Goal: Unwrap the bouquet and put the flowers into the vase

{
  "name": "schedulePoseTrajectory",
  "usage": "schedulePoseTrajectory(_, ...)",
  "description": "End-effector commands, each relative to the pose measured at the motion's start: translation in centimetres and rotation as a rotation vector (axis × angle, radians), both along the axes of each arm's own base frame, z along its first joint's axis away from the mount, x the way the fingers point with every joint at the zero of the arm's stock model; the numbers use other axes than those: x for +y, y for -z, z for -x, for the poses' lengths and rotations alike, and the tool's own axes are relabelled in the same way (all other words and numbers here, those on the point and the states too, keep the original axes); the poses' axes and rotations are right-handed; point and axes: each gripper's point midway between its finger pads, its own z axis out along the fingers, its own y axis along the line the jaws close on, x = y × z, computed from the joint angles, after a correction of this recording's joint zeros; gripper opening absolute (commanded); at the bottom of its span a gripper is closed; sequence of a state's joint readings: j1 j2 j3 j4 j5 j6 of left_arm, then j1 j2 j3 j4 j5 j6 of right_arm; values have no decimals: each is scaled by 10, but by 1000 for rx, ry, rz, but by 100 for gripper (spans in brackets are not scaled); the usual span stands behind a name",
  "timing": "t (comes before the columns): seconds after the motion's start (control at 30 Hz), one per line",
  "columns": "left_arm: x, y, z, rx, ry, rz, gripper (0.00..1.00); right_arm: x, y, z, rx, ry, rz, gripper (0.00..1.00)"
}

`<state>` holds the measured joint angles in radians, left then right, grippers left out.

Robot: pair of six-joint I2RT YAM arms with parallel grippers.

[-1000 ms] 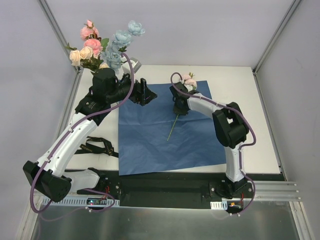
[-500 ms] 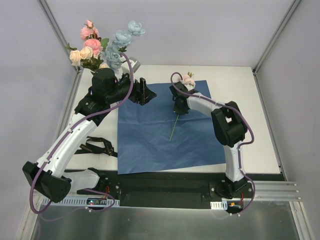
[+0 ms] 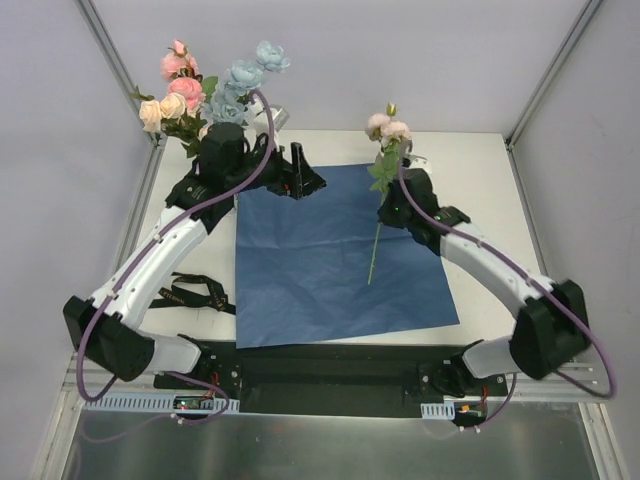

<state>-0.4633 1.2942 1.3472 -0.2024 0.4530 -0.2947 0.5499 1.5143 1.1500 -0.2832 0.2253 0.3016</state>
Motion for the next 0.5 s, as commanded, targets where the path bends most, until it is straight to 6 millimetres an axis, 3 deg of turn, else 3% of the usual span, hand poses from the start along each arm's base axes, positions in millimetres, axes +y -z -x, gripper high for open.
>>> schedulePoseTrajectory(0.0,-34,-24,2,110,168,156,76,5,-56,17,-245,-149,-148,1)
schedulePoseTrajectory(0.03,-44,-16,-3,180,191,181,66,6,-61,22,-277,-177,-164,1)
schedulePoseTrajectory(0.07,-51,-23,2,200,251,208,65,6,-60,30,-296,-202,-174,1)
schedulePoseTrajectory(0.1,-56,-23,0,227,268,222,64,6,-77,39,-346,-232,-208,1)
schedulePoseTrajectory(0.13,-66,-17,-4,278,283,245,65,6,-84,43,-380,-243,-221,1)
schedulePoseTrajectory(0.27,-95,-28,5,272,391,283,77,3,-100,67,-453,-321,-243,1)
schedulePoseTrajectory(0.47,-120,-20,1,350,415,303,74,-5,-118,87,-532,-372,-234,1)
